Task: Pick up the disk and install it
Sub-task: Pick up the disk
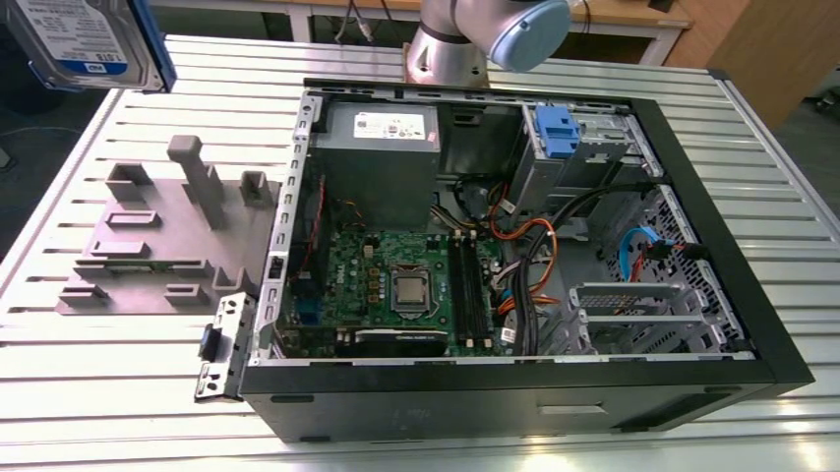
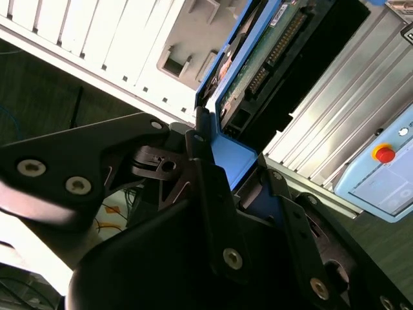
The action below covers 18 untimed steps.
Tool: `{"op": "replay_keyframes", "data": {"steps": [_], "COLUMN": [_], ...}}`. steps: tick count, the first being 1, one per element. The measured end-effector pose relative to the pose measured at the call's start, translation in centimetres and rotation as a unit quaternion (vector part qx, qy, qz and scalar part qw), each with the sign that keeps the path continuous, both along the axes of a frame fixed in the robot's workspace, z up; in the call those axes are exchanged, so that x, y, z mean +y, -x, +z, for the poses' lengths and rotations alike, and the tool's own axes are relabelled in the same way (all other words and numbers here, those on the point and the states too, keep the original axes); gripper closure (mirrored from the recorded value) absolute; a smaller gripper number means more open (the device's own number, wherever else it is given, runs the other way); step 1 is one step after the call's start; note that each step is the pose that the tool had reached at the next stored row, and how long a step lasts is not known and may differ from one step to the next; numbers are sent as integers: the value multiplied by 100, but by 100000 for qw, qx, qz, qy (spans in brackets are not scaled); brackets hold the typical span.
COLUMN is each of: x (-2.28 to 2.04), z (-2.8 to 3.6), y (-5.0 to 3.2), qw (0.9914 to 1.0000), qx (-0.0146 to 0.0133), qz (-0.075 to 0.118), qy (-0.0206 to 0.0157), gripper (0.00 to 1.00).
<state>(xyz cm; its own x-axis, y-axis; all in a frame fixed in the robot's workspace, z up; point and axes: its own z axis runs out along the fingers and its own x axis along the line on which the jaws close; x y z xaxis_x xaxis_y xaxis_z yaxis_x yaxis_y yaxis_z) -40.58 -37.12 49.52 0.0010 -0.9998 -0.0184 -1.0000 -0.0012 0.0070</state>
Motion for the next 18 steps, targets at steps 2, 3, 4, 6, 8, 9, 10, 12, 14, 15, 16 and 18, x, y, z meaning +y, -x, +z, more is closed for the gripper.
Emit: {"op": "replay_keyframes", "data": {"steps": [2,3,4,6,8,9,10,12,14,15,16,18], "x": [-1,-1,-1,-1,-1,-1,-3,-5,-6,-8,-11,-19], "z": [0,1,4,12,13,13,13,13,14,13,13,13], "y": [-23,-23,-23,-24,-24,-24,-25,-43,-71,-84,-95,-108], "qw": [100000,100000,100000,100000,100000,100000,100000,100000,100000,100000,100000,100000], "qx": [5,12,14,10,10,4,9,10,14,12,9,11], "qz": [1,-3,-4,-3,1,-1,0,8,-1,1,1,0], "qy": [5,7,8,-14,-49,-62,-58,-58,-55,-54,-51,-48], "gripper": [63,63,63,63,63,63,63,63,63,63,63,63]}}
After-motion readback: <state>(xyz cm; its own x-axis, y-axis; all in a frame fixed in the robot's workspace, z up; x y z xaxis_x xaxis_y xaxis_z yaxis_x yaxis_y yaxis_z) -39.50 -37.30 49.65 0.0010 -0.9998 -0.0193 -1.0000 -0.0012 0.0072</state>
